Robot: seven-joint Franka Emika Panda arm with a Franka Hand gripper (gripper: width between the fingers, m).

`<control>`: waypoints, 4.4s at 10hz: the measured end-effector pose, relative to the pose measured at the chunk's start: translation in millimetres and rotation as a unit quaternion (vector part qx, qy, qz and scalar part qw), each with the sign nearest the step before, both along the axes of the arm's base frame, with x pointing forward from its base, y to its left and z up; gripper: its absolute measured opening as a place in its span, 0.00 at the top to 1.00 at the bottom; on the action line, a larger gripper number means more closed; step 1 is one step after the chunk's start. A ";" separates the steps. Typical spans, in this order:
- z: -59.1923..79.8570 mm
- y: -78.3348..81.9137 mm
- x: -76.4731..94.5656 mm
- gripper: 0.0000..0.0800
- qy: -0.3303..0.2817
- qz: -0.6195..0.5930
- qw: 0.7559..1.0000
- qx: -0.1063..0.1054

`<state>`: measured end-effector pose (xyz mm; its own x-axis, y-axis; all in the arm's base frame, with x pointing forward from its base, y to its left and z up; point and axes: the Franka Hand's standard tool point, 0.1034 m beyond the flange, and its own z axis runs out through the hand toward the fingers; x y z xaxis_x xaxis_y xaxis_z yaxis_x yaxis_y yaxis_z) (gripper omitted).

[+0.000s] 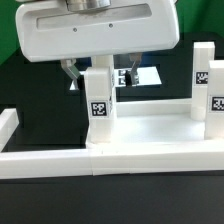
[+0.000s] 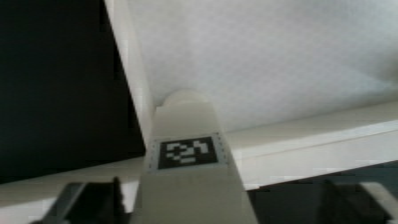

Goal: Assemble desk

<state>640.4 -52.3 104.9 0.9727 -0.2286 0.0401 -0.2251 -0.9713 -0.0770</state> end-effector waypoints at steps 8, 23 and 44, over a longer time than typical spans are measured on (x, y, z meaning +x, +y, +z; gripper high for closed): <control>-2.3 1.3 3.1 0.63 0.029 -0.459 0.887 0.044; 3.5 -4.5 6.7 0.19 0.000 0.030 1.000 0.001; 3.5 -5.1 9.8 0.63 0.077 -0.710 0.695 0.079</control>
Offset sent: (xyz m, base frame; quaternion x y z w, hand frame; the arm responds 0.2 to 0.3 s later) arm 0.0000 0.0000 0.0000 0.0000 0.0000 0.1938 0.9810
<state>650.2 -57.4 108.4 -0.2496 -0.9524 -0.1748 -0.9658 0.2578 -0.0256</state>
